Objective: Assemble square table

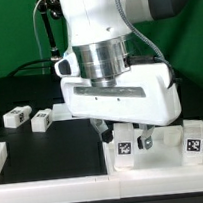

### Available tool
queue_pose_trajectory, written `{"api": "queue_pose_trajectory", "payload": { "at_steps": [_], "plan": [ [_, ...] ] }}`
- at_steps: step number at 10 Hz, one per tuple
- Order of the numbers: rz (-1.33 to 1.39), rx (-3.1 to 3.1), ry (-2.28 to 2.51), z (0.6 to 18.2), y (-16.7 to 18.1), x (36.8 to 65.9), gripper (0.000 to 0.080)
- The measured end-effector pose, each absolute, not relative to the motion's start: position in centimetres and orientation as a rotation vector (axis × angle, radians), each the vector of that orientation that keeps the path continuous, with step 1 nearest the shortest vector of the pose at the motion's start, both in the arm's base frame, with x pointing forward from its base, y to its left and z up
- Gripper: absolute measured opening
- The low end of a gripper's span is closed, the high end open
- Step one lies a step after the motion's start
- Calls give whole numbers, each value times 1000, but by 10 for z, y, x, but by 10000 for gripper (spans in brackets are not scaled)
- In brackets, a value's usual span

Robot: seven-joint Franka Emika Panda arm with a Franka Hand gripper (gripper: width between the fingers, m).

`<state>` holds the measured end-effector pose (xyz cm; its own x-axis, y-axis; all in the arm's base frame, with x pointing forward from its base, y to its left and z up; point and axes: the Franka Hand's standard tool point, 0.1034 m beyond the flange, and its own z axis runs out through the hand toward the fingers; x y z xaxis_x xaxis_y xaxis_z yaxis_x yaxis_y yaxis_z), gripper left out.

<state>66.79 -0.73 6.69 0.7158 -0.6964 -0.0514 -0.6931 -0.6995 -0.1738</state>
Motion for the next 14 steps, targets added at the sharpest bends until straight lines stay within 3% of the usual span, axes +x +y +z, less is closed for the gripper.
{"api": "queue_pose_trajectory", "payload": {
  "at_steps": [3, 5, 6, 8, 14],
  "plan": [
    [-79, -3007, 426, 70, -6, 667, 649],
    [-69, -2992, 520, 68, -8, 666, 649],
    [-69, -2990, 529, 68, -8, 666, 520],
    [-55, -2936, 758, 67, -8, 666, 288],
    [31, -2285, 1929, 66, -8, 667, 288]
  ]
}}
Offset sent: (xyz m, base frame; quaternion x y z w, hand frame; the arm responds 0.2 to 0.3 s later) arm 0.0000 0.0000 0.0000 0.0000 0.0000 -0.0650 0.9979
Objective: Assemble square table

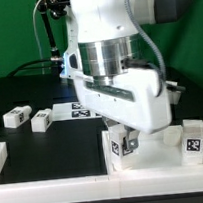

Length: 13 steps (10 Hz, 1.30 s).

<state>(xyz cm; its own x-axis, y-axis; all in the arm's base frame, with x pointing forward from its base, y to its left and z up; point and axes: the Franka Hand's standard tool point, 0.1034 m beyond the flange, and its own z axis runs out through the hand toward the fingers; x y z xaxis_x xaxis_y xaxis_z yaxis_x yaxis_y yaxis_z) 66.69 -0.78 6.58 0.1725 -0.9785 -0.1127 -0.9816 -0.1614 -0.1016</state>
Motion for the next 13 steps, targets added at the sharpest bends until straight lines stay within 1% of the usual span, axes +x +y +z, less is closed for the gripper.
{"api": "queue_pose_trajectory", "payload": {
  "at_steps": [1, 2, 4, 5, 6, 7, 8, 9, 12, 13],
  "plan": [
    [67, -2040, 2136, 65, -9, 669, 288],
    [90, -1906, 2231, 65, -10, 669, 288],
    [90, -1922, 2218, 65, -10, 668, 295],
    [73, -2062, 2107, 65, -10, 668, 295],
    [30, -2343, 1809, 67, -9, 670, 496],
    [-12, -2573, 1437, 69, -13, 674, 614],
    [10, -2625, 1314, 68, -13, 670, 614],
    [3, -2648, 1282, 68, -15, 670, 643],
    [-34, -2819, 913, 67, -17, 669, 649],
    [-54, -3002, 402, 69, -6, 666, 649]
  ]
}}
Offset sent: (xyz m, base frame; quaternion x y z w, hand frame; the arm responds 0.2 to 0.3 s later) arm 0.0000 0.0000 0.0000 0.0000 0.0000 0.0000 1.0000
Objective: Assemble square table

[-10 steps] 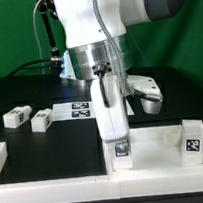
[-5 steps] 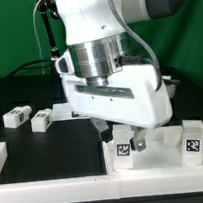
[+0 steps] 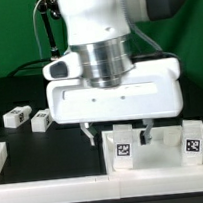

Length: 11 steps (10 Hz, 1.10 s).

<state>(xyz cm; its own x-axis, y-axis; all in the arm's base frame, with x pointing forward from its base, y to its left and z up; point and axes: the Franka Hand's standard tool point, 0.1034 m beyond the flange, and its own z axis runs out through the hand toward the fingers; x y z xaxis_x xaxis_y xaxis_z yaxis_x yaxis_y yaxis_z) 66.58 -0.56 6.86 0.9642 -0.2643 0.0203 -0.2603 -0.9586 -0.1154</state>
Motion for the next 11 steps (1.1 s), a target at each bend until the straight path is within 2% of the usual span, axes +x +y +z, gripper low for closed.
{"api": "queue_pose_trajectory", "payload": {
  "at_steps": [1, 2, 4, 5, 6, 7, 9, 11],
  "plan": [
    [-60, -3031, 268, 70, -2, 666, 649],
    [-53, -3017, 363, 68, -4, 666, 649],
    [-49, -3009, 426, 68, -4, 666, 346],
    [-42, -2989, 545, 68, -5, 665, 346],
    [-37, -2969, 642, 67, -5, 665, 291],
    [-31, -2937, 773, 68, -6, 666, 291],
    [-4, -2724, 1344, 71, -10, 667, 291],
    [153, -2300, 1982, 70, -3, 675, 290]
  ]
}}
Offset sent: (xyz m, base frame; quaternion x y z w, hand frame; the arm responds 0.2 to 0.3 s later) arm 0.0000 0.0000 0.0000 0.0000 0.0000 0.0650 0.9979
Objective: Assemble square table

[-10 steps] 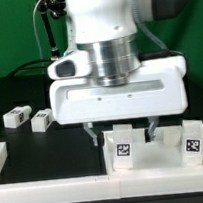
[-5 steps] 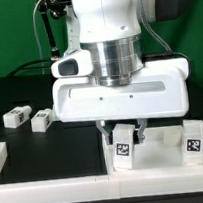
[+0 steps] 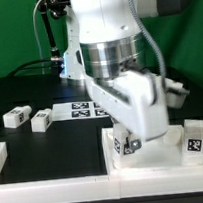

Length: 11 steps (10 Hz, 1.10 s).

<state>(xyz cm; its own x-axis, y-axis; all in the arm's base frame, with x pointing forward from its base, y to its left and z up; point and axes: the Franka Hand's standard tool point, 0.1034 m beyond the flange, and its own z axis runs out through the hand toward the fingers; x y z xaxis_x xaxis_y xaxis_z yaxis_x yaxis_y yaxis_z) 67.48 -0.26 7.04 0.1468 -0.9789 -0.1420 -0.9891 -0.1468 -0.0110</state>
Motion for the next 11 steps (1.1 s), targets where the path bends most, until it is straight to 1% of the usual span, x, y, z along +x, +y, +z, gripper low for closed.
{"api": "queue_pose_trajectory", "payload": {
  "at_steps": [1, 4, 5, 6, 7, 8, 11],
  "plan": [
    [158, -2164, 2084, 65, -8, 673, 290],
    [172, -2013, 2229, 65, -5, 672, 290],
    [173, -2017, 2226, 65, -5, 672, 348],
    [151, -2109, 2134, 64, -6, 672, 348],
    [92, -2312, 1891, 62, -7, 674, 524],
    [71, -2481, 1653, 63, -6, 673, 624],
    [48, -2629, 1400, 62, -6, 673, 645]
  ]
}}
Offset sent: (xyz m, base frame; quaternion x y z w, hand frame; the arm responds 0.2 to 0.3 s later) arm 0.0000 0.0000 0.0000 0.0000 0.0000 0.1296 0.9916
